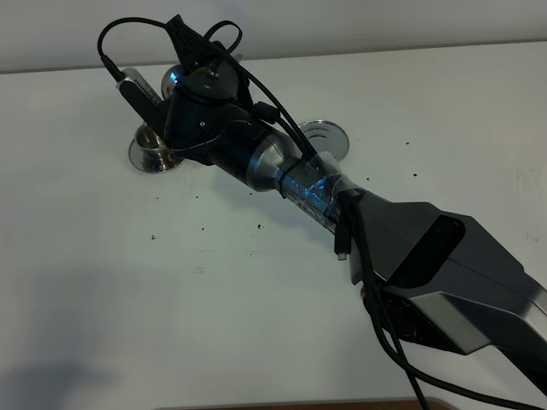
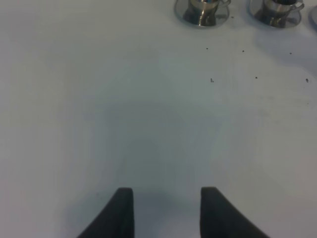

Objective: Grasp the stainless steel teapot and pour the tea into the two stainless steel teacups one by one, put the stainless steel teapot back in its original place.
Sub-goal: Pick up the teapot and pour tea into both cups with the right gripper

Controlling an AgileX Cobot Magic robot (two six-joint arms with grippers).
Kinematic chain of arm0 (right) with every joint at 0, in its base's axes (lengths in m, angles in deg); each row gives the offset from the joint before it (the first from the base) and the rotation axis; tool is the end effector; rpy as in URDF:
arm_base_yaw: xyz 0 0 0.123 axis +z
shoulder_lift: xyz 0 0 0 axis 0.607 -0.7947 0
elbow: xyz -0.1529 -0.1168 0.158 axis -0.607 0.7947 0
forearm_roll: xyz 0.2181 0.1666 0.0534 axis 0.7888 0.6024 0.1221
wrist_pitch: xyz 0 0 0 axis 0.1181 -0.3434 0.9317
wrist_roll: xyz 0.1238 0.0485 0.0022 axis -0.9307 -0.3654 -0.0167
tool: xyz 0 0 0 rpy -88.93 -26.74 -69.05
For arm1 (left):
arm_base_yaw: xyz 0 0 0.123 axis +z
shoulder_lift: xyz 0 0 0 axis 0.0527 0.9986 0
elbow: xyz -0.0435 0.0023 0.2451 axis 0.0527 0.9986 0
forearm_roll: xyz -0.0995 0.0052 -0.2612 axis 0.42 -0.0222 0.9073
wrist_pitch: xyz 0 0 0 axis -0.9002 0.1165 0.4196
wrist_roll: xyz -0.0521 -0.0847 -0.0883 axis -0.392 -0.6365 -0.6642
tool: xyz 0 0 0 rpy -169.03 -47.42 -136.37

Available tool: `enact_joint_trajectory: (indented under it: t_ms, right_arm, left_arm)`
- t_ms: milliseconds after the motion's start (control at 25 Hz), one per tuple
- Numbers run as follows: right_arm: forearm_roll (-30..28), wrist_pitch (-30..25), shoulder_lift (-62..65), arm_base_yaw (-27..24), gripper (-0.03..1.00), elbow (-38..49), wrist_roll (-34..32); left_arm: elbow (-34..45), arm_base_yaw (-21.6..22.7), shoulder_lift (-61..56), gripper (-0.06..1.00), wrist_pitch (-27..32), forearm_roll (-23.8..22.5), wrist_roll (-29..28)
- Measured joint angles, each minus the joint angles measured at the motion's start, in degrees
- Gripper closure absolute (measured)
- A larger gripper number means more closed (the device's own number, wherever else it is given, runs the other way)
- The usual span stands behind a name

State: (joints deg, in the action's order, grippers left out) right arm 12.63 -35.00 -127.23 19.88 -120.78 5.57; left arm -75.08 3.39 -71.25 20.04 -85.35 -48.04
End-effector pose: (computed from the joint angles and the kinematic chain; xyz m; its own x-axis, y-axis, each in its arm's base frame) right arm 0.4005 0.4597 0.1469 0.3693 -0.7993 0.4741 -0.2591 -0.5785 -0.7735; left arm 0.0971 -0.0009 0.2567 -0.4945 -0.0785 -0.8657 -0.0345 0.9969 -0.0707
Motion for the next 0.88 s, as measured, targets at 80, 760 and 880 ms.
enact_joint_trajectory:
  t_ms: [80, 760, 880]
  right_arm:
    - [0.0, 0.2, 0.0, 0.0, 0.78, 0.0, 1.0]
    - [-3.2, 3.0, -1.3, 0.0, 0.78, 0.0, 4.9]
    - [-3.2, 3.3, -1.3, 0.0, 0.78, 0.0, 5.7]
  left_arm:
    - [0.0, 0.0, 0.0, 0.56, 0.0, 0.0, 0.0]
    - [0.0, 0.0, 0.0, 0.56, 0.0, 0.0, 0.0]
    - [0.0, 0.0, 0.0, 0.56, 0.0, 0.0, 0.0]
